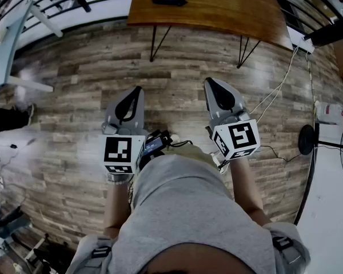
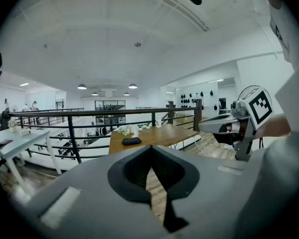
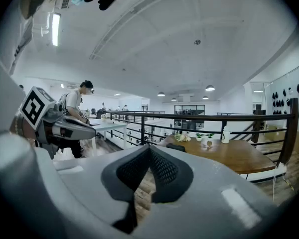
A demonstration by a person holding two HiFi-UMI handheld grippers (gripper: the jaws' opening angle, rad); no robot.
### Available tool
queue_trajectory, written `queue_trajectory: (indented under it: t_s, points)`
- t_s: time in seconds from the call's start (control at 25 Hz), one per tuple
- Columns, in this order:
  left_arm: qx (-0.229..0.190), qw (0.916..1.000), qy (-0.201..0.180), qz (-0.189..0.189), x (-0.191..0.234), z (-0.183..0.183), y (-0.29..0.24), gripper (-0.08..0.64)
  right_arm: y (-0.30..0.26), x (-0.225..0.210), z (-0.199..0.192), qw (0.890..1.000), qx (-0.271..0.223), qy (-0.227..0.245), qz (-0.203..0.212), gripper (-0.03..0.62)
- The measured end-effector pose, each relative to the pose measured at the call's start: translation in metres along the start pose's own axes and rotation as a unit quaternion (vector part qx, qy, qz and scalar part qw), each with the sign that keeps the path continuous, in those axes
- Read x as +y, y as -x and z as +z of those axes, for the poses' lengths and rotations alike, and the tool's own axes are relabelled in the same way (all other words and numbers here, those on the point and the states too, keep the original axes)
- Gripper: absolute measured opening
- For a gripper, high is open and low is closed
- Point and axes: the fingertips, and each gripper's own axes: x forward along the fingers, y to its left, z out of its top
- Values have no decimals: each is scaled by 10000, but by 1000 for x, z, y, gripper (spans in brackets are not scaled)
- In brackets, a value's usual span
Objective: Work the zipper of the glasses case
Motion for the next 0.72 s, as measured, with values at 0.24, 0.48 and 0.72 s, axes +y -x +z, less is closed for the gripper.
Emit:
queue_trajectory:
  t_s: [0.24,0.48,0.72]
  points:
    - [13,10000,-7,30,1,0,3,12,-2,3,1,10000,-30,3,56,0]
    - [-66,10000,-5,64,2,3,5,12,-1,6,4,9999,-54,42,87,1]
    - [-35,9999,107,9,-3,4,6,12,5,5,7,9998,-116,-117,95,2]
